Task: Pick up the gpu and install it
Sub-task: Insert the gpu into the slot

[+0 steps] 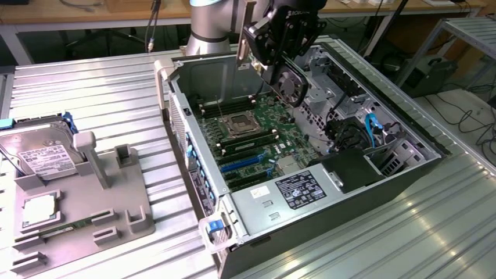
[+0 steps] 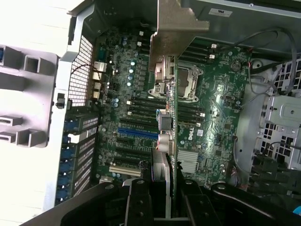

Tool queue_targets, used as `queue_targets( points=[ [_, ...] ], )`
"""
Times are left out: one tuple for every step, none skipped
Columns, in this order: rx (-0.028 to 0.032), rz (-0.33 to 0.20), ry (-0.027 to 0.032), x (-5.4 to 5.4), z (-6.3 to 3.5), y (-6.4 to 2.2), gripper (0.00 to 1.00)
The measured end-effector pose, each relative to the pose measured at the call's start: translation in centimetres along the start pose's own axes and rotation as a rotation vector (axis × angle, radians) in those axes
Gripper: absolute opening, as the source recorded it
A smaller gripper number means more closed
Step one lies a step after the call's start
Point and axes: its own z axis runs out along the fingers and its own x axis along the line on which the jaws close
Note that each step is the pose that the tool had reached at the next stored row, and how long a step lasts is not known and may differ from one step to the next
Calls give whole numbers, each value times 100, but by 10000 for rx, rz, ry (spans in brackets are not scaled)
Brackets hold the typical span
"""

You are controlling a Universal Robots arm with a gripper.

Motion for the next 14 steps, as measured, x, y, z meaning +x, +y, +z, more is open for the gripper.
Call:
queue_targets(
  points=[
    [0,-27,0,0,0,0,28],
    [0,-48,0,0,0,0,28],
    [1,-71,0,0,0,0,28],
    [0,-92,0,0,0,0,28],
    [0,-115,0,0,0,0,28],
    [0,-140,1,0,0,0,28],
    [0,-163,1,0,0,0,28],
    [0,-185,1,0,0,0,28],
    [1,-207,1,0,0,0,28],
    [1,-230,1,0,0,0,28],
    [1,-254,1,0,0,0,28],
    [1,-277,2,0,0,0,28],
    [1,-309,2,0,0,0,28],
    [0,-335,2,0,0,0,28]
  ],
)
